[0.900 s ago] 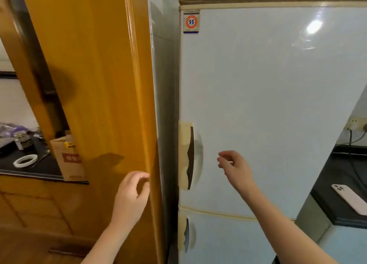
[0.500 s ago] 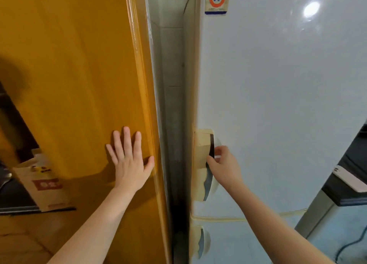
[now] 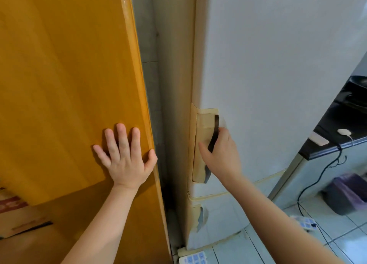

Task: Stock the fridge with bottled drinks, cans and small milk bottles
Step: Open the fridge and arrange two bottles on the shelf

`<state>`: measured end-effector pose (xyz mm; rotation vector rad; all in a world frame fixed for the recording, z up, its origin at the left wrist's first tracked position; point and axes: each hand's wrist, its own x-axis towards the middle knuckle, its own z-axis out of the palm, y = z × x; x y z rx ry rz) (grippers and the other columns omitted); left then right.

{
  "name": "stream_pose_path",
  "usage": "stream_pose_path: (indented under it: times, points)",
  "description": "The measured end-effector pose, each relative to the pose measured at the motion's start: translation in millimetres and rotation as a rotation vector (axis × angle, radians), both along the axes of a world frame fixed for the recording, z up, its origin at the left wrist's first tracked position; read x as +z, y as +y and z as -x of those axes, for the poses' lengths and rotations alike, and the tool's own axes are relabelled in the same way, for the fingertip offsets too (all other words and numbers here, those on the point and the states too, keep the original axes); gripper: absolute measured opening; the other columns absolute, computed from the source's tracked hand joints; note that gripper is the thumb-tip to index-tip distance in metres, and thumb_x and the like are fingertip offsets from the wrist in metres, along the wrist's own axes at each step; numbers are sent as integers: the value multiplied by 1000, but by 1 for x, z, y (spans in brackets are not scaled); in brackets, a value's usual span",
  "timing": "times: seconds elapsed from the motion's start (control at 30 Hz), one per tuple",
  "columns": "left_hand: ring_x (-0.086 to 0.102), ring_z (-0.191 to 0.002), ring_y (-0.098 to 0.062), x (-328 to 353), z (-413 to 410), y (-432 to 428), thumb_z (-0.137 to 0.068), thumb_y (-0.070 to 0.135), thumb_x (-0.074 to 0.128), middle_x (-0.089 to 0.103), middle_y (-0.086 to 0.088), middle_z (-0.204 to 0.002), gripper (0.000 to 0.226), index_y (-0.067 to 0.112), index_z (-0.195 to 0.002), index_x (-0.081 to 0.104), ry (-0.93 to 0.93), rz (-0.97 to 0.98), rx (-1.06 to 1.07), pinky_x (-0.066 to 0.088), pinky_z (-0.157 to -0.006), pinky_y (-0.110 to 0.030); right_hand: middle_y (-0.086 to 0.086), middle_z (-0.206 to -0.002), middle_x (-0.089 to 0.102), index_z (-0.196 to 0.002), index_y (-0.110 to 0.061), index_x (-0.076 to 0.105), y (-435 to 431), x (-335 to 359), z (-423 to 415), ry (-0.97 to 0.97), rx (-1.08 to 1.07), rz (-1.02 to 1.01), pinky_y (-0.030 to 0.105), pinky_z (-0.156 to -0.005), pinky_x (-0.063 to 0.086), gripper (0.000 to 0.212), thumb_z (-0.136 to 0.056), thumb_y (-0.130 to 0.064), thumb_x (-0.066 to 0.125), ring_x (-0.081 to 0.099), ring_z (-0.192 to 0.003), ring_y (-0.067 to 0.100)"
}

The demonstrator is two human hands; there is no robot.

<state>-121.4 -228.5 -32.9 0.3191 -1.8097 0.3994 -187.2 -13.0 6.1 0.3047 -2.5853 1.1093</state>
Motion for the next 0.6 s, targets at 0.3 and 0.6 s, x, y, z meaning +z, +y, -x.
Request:
stream_pose_path:
  times: [0.3, 0.6]
  points:
    - [4, -146, -32, -3, 0, -3, -87, 50, 50, 24, -16, -150, 75, 15, -148, 25, 27, 42, -67, -2, -115, -53, -9, -95, 46, -100, -32, 30, 13, -5, -36, -42, -109, 105, 34, -70, 54, 47, -74, -60, 58, 52, -86, 11]
    - [21, -136, -41, 5, -8, 25, -88, 36, 57, 35, -24, -145, 55, 10, -135, 44, 15, -145, -195, 15, -106, -64, -10, -126, 28, -130, -29, 22, 54, -6, -100, 265, -461, 252, 27, -93, 36, 99, -55, -54, 80, 36, -116, 9]
